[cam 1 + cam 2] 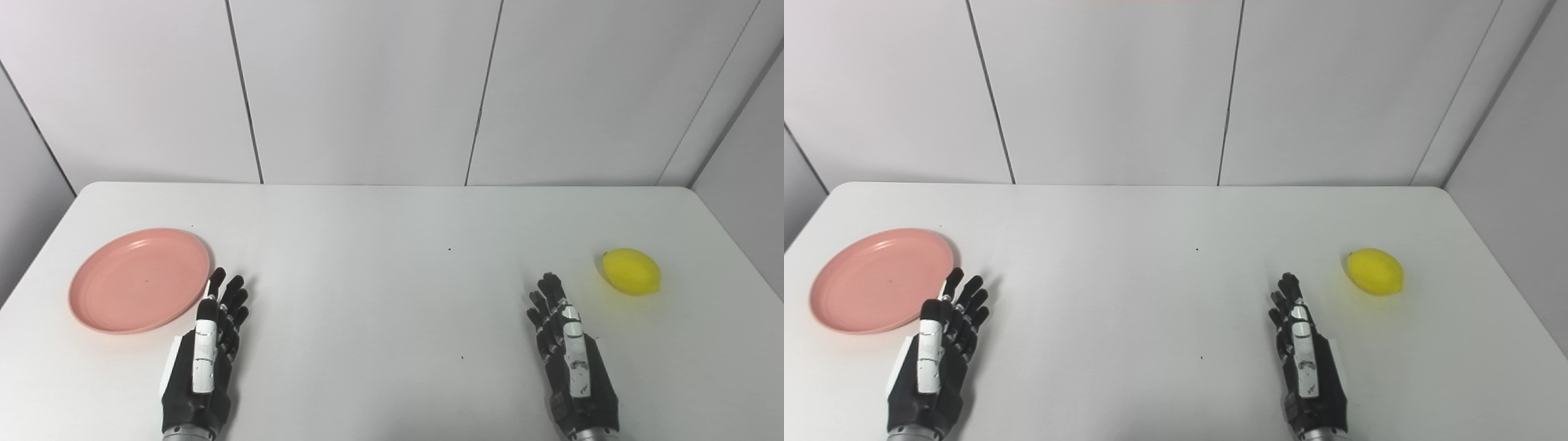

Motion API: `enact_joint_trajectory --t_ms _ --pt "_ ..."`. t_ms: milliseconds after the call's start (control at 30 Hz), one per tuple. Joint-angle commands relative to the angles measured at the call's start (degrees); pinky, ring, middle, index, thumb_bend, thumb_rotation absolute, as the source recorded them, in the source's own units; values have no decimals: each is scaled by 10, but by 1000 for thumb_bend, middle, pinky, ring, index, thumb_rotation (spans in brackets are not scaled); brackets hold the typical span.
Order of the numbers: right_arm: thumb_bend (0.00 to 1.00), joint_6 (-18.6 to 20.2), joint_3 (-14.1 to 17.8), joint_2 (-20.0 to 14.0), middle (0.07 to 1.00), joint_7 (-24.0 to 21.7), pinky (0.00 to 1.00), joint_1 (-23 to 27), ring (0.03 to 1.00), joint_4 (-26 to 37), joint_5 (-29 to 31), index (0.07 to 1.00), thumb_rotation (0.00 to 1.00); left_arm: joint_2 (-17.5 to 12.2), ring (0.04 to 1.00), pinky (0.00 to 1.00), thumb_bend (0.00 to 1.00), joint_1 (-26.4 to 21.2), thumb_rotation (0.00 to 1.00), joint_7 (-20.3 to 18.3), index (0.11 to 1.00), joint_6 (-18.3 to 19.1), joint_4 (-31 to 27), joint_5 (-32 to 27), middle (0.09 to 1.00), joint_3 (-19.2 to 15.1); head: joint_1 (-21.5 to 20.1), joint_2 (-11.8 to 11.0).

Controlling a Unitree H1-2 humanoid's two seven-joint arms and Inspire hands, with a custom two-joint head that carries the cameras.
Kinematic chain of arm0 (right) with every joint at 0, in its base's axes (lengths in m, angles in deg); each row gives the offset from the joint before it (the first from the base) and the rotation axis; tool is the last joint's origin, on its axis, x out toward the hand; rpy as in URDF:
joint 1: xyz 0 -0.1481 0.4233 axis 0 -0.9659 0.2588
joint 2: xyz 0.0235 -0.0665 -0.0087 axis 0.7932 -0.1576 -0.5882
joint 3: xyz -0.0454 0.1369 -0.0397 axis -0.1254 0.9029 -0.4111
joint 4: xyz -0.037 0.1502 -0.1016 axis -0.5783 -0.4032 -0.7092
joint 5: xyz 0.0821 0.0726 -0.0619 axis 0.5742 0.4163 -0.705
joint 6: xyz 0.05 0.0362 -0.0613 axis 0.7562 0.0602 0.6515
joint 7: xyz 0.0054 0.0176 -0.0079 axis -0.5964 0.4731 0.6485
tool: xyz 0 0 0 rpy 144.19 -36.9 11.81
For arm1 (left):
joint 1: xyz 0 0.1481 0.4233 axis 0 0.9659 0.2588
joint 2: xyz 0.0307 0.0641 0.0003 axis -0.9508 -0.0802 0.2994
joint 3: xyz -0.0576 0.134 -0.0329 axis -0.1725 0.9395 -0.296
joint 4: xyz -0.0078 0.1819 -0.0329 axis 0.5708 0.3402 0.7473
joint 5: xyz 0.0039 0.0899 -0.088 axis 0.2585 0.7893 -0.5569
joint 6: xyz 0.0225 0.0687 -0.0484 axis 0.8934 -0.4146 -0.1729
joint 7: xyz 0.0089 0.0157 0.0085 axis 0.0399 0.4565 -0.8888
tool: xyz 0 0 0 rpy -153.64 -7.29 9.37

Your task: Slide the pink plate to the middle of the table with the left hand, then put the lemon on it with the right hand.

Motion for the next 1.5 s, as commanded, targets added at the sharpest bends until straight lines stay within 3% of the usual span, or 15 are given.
enact_joint_trajectory --t_ms 0,700,1467 --pt "683 -30 4 1 994 -1 1000 4 987 -1 -4 974 973 -9 979 1000 854 9 931 0 980 -12 -13 -7 973 0 1 1" --pt "696 0 6 9 994 5 1000 2 983 22 10 963 949 -18 985 1000 856 11 957 -4 992 18 -27 -10 978 3 -6 11" --pt "719 9 10 -1 999 3 1000 8 985 17 23 962 929 -16 965 993 883 5 944 -1 994 14 -20 -4 964 13 15 14"
